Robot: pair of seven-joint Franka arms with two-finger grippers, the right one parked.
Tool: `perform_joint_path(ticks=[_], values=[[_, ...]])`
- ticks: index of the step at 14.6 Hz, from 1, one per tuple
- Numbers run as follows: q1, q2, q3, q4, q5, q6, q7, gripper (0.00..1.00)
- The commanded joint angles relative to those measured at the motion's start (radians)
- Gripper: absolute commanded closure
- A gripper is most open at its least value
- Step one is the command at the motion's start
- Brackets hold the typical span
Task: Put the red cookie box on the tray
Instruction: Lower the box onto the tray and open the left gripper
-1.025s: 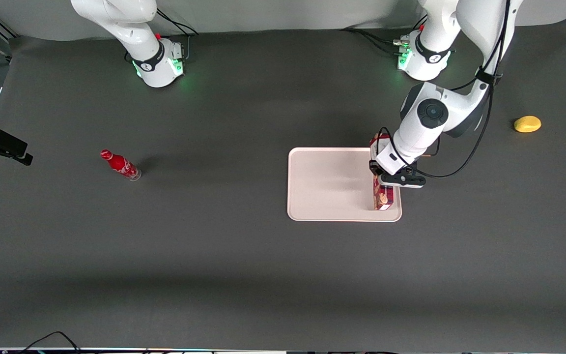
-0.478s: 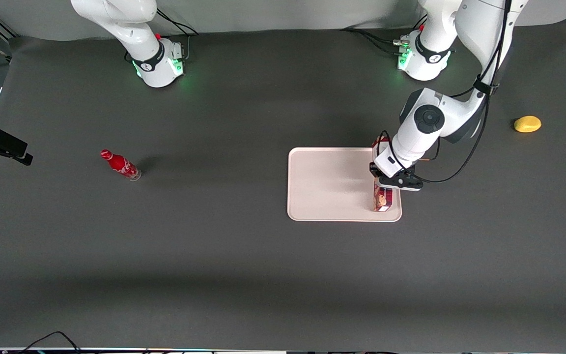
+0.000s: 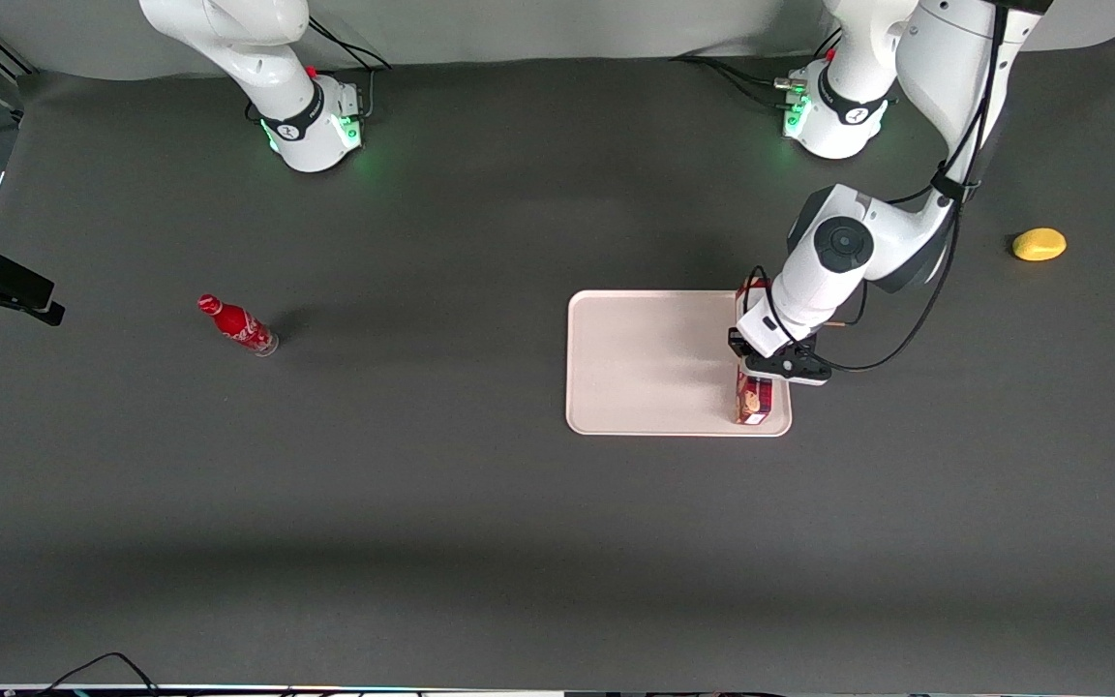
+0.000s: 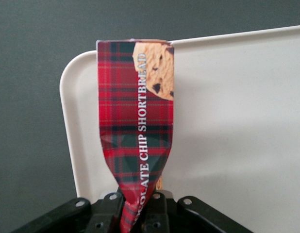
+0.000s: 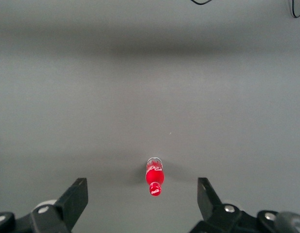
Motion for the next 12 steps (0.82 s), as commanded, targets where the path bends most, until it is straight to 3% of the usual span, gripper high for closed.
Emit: perform_joint_path(ticks=[1, 3, 4, 5, 6, 12], values=[[-0.005, 0.014, 0.012, 0.019, 0.034, 0.01, -0.024, 1.0], [-0.006, 0.019, 0.018, 0.019, 0.035, 0.019, -0.023, 1.0], [-0.006, 0.021, 0.018, 0.023, 0.035, 0.019, -0.023, 0.66], [-0.006, 0.028, 0.018, 0.031, 0.035, 0.018, -0.024, 0.08], [-0.005, 0.031, 0.018, 0.036, 0.037, 0.018, -0.024, 0.0], [-0.003, 0.013, 0.019, 0.075, 0.037, -0.028, -0.024, 0.0]])
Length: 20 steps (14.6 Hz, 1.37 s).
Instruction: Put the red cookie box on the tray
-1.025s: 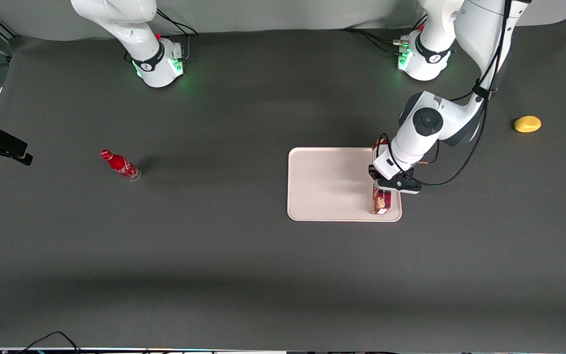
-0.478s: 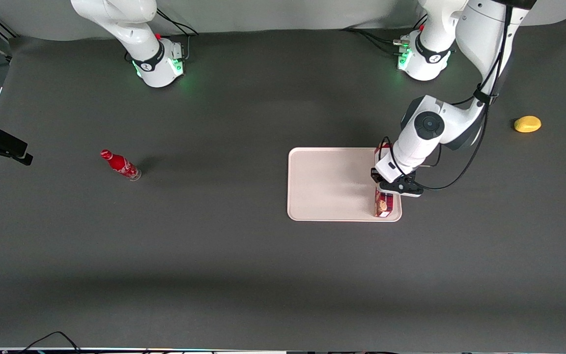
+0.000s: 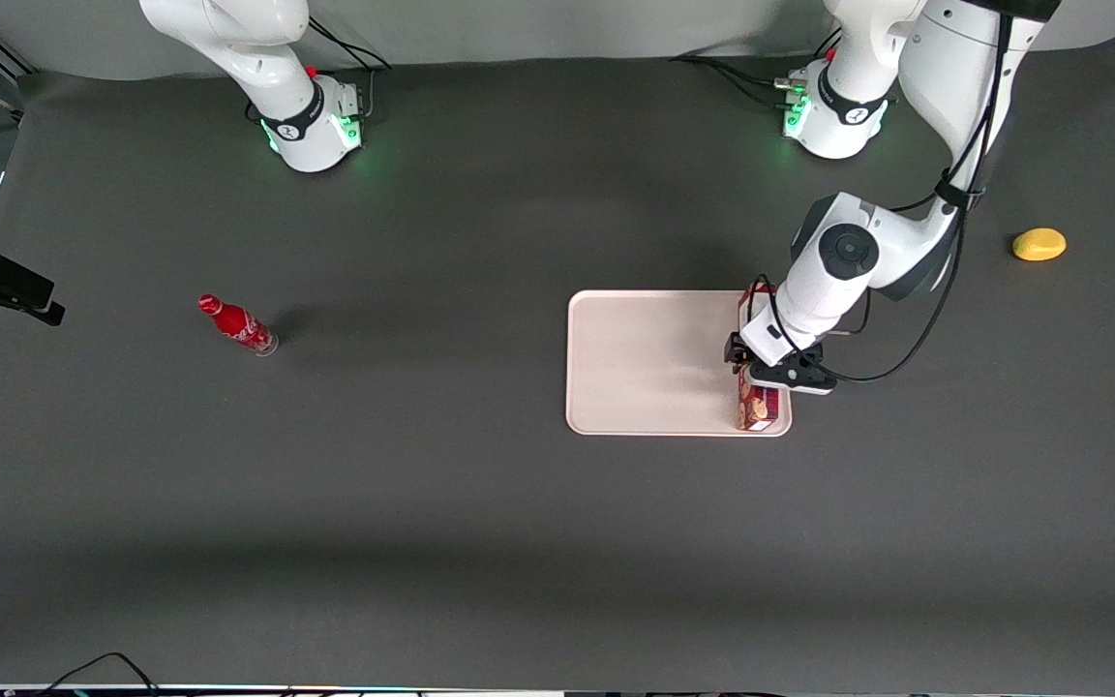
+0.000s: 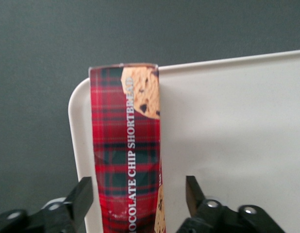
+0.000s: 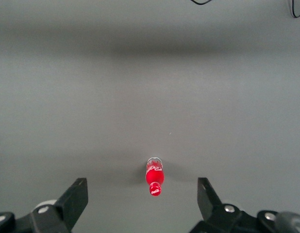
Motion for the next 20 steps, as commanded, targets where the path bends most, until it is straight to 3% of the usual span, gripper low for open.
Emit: perform_joint_path(ticks=[1, 9, 14, 16, 20], values=[[-0.005, -0.027, 0.004, 0.063, 0.022, -0.094, -0.022, 0.0], [0.0, -0.247, -0.013, 0.425, -0.009, -0.769, -0.005, 0.0], [0.009, -0.313, 0.112, 0.649, -0.087, -1.088, 0.203, 0.0], [0.007, -0.369, 0.216, 0.672, -0.168, -1.157, 0.333, 0.0], [0.004, -0.397, 0.246, 0.66, -0.18, -1.17, 0.335, 0.0]])
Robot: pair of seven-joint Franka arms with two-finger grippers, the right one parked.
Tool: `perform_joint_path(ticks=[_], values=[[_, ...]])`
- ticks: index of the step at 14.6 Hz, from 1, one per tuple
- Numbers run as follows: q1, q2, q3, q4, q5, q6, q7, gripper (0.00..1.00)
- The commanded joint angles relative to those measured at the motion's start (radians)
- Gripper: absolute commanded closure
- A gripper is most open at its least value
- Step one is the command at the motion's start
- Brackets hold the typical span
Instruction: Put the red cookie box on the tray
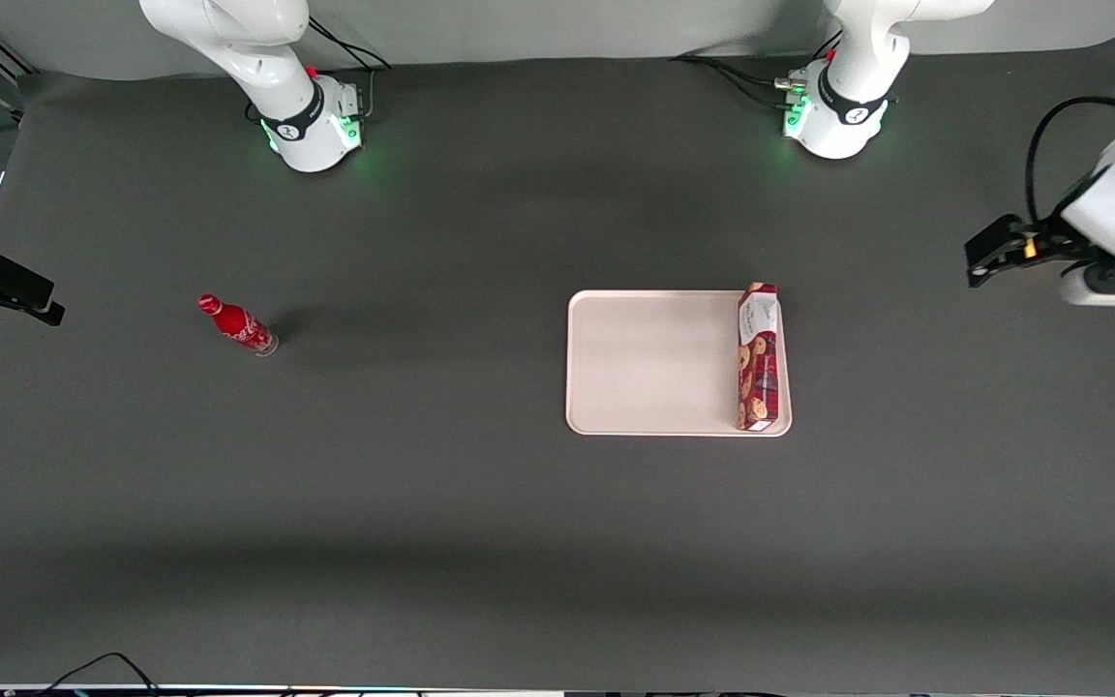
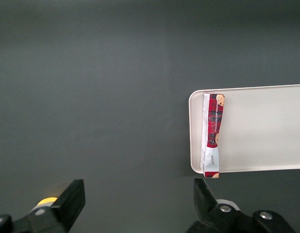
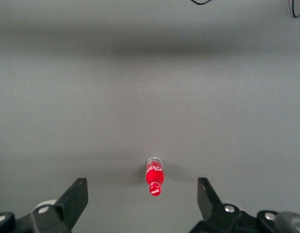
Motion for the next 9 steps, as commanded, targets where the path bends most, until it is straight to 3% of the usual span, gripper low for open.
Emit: perform_joint_path(ticks=[1, 9], values=[[-0.017, -0.038, -0.01, -0.028, -0.025, -0.019, -0.039, 0.0], [-0.015, -0.01, -0.027, 0.007, -0.008, 0.005, -0.042, 0.0]])
